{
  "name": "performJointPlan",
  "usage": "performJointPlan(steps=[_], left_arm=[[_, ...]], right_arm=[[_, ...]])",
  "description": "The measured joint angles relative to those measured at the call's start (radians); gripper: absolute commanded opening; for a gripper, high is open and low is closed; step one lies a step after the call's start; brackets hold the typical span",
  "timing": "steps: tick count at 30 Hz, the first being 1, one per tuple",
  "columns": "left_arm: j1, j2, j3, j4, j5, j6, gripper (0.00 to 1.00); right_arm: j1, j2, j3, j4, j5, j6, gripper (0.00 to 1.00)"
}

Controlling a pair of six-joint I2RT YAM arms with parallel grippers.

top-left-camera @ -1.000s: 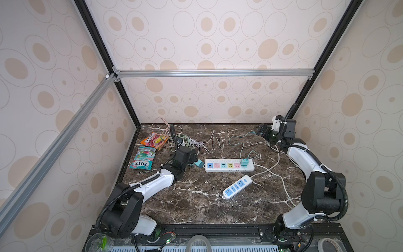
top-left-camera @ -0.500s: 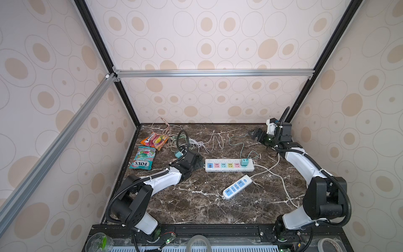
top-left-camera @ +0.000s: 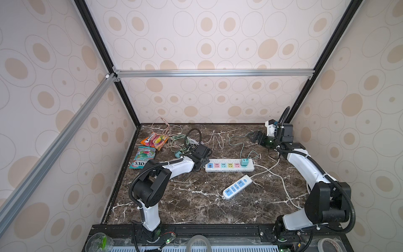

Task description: Insert the plug

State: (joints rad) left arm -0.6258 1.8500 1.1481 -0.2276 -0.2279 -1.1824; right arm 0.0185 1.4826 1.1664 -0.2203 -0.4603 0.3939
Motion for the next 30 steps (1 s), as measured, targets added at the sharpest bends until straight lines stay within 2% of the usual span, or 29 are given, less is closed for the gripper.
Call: performJointPlan(steps=[8,19,30], left_arm=[[0.001,0.065,0.032,-0.026,-0.002,-0.04,0.7],[-0.006,0.05,0.015,-0.037,0.003,-0.072,0.68],[-0.017,0.043,0.003,-0.039,0.013,-0.082,0.58]], right_arm=[[0.0,0.0,-0.004,-0.033,0.0,-0.039,0.99],[0.0,0.0,-0.005,-0.05,-0.005,-0.047,0.99],[0.0,0.005,-0.005,-0.05,-0.008,-0.04,0.99]])
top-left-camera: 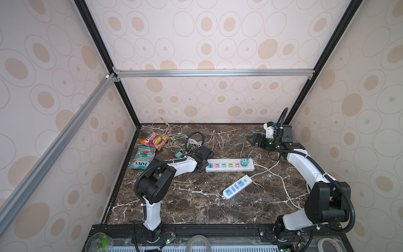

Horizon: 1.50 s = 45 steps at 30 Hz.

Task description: Insert the plug

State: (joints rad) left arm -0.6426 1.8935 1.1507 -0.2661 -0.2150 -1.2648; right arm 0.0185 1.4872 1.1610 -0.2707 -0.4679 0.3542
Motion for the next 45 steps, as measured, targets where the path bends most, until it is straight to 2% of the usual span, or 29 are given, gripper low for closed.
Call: performJointPlan(steps=[5,7,10,12,13,16,22,27,31,35,39,42,45], left_arm=[[0.0,0.0,0.0,0.0,0.01,0.0,0.48],[0.0,0.0,0.0,-0.001,0.013,0.0,0.41],[-0.002,0.0,0.0,-0.001,0.007,0.006,0.22],[-0.003,-0.003,-0.002,0.0,0.002,0.018,0.03],[-0.003,-0.007,-0.007,0.003,0.002,0.029,0.0],[-0.003,-0.044,-0.04,0.009,0.001,0.08,0.0],[-0.003,-0.209,-0.096,0.018,-0.016,0.209,0.0],[-0.003,-0.345,-0.087,0.013,-0.021,0.339,0.0],[0.02,-0.414,-0.013,-0.023,-0.015,0.453,0.0],[0.075,-0.488,0.065,-0.038,0.051,0.57,0.0],[0.113,-0.524,0.169,-0.068,0.141,0.678,0.0],[0.114,-0.527,0.225,-0.072,0.204,0.769,0.0],[0.111,-0.535,0.227,-0.081,0.237,0.88,0.0]], right_arm=[[0.0,0.0,0.0,-0.001,0.0,0.001,0.99],[0.0,0.0,0.0,-0.001,0.002,0.001,0.99],[0.0,-0.001,-0.002,0.003,0.015,0.0,0.99],[0.0,-0.007,-0.019,0.018,0.021,0.0,0.99],[0.0,-0.011,-0.027,0.023,0.021,0.0,0.99],[0.001,-0.026,-0.053,0.041,0.016,-0.001,1.0],[0.024,-0.06,-0.092,0.129,-0.031,-0.003,0.99],[0.088,-0.063,-0.092,0.198,-0.061,-0.021,0.98],[0.167,-0.061,-0.092,0.237,-0.067,-0.068,0.97],[0.237,-0.031,-0.09,0.301,-0.088,-0.122,0.94],[0.307,0.028,-0.089,0.378,-0.109,-0.169,0.97],[0.351,0.078,-0.076,0.422,-0.116,-0.163,0.97],[0.367,0.12,-0.047,0.46,-0.132,-0.124,0.92]])
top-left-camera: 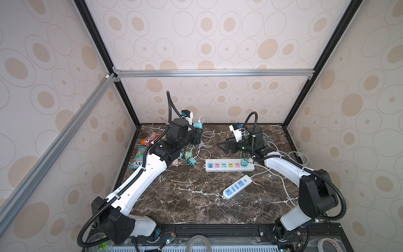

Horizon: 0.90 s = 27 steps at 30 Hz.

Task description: Insert the plug

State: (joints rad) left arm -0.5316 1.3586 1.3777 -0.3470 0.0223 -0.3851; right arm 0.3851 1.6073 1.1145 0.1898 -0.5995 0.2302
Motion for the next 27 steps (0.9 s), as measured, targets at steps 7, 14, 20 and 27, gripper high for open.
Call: performJointPlan(steps=[7,14,20,27], left_arm=[[-0.001,-0.005,-0.068,0.022,0.003,0.272,0.0],[-0.001,-0.048,-0.227,0.162,0.001,0.486,0.0],[-0.001,-0.092,-0.316,0.317,0.048,0.656,0.0],[-0.011,-0.154,-0.43,0.505,0.139,0.898,0.0]], right_arm=[[-0.005,0.019,0.158,-0.091,-0.021,0.064,0.85],[-0.005,0.002,0.224,-0.278,-0.08,0.118,0.76],[-0.002,-0.019,0.265,-0.428,-0.152,0.141,0.63],[0.044,-0.04,0.295,-0.497,-0.236,0.138,0.58]])
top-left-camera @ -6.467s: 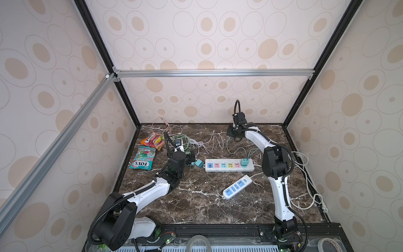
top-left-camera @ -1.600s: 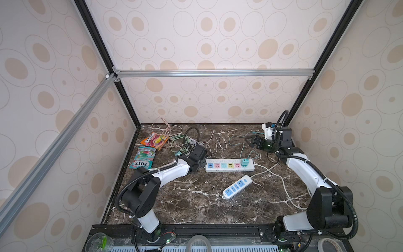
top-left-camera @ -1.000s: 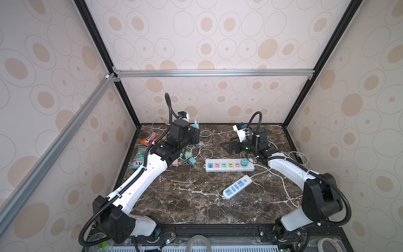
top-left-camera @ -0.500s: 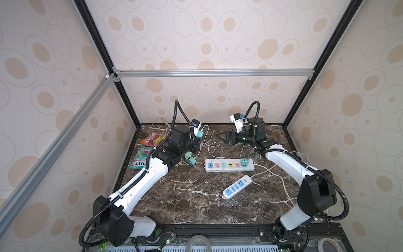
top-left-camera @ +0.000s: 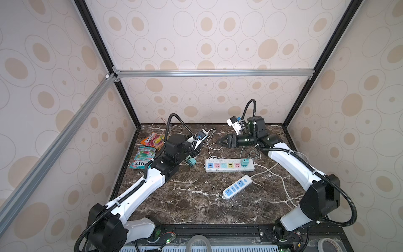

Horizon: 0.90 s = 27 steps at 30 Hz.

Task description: Insert the plug

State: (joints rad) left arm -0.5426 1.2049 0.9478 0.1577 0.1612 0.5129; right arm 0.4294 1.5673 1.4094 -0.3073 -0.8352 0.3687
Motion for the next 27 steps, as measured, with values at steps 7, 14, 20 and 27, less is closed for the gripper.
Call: performJointPlan(steps=[7,14,20,27], left_arm=[[-0.024,-0.07,-0.135,0.126,0.101,0.222,0.0],[-0.033,-0.084,-0.135,0.143,0.107,0.318,0.0],[-0.043,-0.083,-0.134,0.137,0.109,0.362,0.0],[-0.048,-0.083,-0.134,0.137,0.106,0.383,0.0]], right_arm=[[0.038,-0.006,0.016,-0.02,-0.013,-0.026,0.56],[0.072,-0.011,0.01,0.061,-0.048,-0.049,0.56],[0.093,-0.019,0.0,0.126,-0.053,-0.098,0.51],[0.101,-0.015,0.038,0.072,-0.008,-0.158,0.4]])
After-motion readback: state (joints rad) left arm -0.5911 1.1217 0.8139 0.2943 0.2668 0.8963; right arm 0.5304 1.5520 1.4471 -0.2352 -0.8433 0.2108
